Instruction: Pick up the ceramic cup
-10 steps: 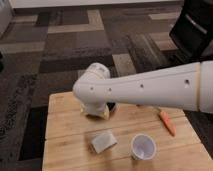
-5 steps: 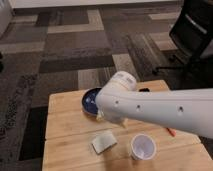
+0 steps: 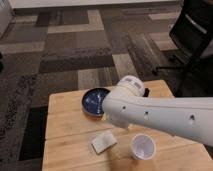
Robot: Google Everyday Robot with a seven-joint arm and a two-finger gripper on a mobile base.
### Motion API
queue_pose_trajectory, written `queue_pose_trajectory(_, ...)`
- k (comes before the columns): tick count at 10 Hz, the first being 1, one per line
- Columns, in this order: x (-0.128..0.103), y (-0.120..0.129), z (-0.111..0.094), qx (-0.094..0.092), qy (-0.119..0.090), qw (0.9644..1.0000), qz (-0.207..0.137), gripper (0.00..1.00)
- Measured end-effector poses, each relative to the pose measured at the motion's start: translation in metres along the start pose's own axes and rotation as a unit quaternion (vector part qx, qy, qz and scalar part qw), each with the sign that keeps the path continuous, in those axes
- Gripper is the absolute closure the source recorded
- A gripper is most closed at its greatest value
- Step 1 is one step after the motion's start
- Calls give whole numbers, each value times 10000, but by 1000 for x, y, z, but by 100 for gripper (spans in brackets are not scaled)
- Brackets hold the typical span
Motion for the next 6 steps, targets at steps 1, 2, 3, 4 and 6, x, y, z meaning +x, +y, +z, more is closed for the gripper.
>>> queue_pose_trajectory(1,0,-11,-2,62,-38,9999,85,35)
queue_pose_trajectory(2,1,-28,-6,131,-84,9996,224,35)
queue_pose_trajectory(3,1,-37,-7,157,-108,9993,317,35)
queue_pose_trajectory(4,2,-45,-8,168,-115,9990,398,35)
queue_pose_trajectory(6,7,-55,-3,124,-64,9989,453,35)
